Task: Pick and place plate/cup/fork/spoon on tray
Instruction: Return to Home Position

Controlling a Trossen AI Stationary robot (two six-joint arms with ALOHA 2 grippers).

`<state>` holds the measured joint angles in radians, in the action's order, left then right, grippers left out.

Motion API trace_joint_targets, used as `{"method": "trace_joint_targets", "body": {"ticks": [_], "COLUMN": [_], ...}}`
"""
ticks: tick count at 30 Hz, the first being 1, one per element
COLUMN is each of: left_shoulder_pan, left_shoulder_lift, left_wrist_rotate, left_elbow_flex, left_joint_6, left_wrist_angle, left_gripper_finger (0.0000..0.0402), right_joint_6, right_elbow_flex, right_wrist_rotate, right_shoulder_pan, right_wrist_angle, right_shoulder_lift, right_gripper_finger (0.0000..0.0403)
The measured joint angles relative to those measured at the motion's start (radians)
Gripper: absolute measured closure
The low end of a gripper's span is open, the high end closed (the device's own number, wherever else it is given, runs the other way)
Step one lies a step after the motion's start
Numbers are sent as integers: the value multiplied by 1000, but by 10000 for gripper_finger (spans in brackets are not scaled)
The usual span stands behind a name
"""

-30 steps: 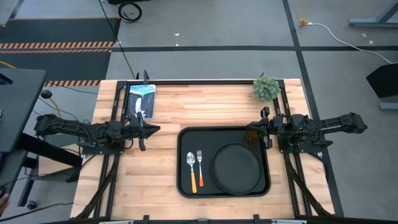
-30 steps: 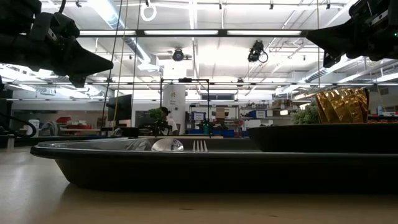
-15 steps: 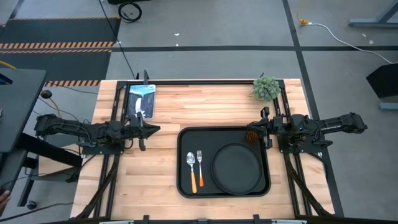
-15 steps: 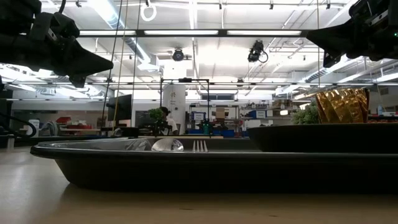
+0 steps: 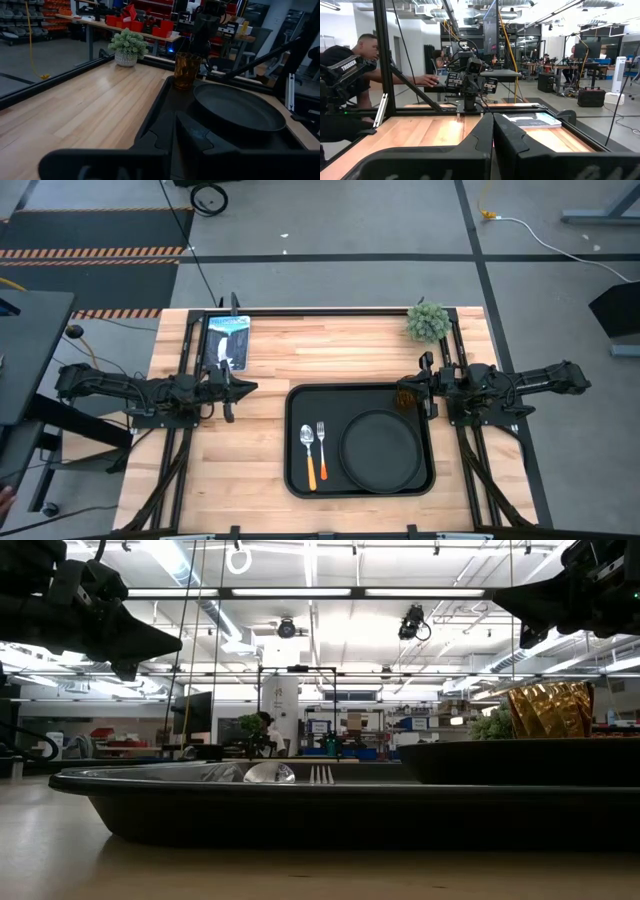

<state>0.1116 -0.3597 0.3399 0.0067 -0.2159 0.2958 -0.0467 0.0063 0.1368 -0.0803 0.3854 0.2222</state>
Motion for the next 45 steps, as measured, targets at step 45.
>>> {"method": "trace_joint_targets", "body": {"ticks": [45], "left_shoulder_pan": [0], "left_shoulder_lift": [0], "left_wrist_rotate": [0], "left_elbow_flex": [0], "left_joint_6": [0], "left_wrist_angle": [0], "left_gripper_finger": [377], "right_joint_6": [0], "right_elbow_flex": [0], "right_wrist_rotate": [0], "right_shoulder_pan": [0], "right_wrist_angle": [0], "right_shoulder_lift": [0], "right_gripper_finger": [384]}}
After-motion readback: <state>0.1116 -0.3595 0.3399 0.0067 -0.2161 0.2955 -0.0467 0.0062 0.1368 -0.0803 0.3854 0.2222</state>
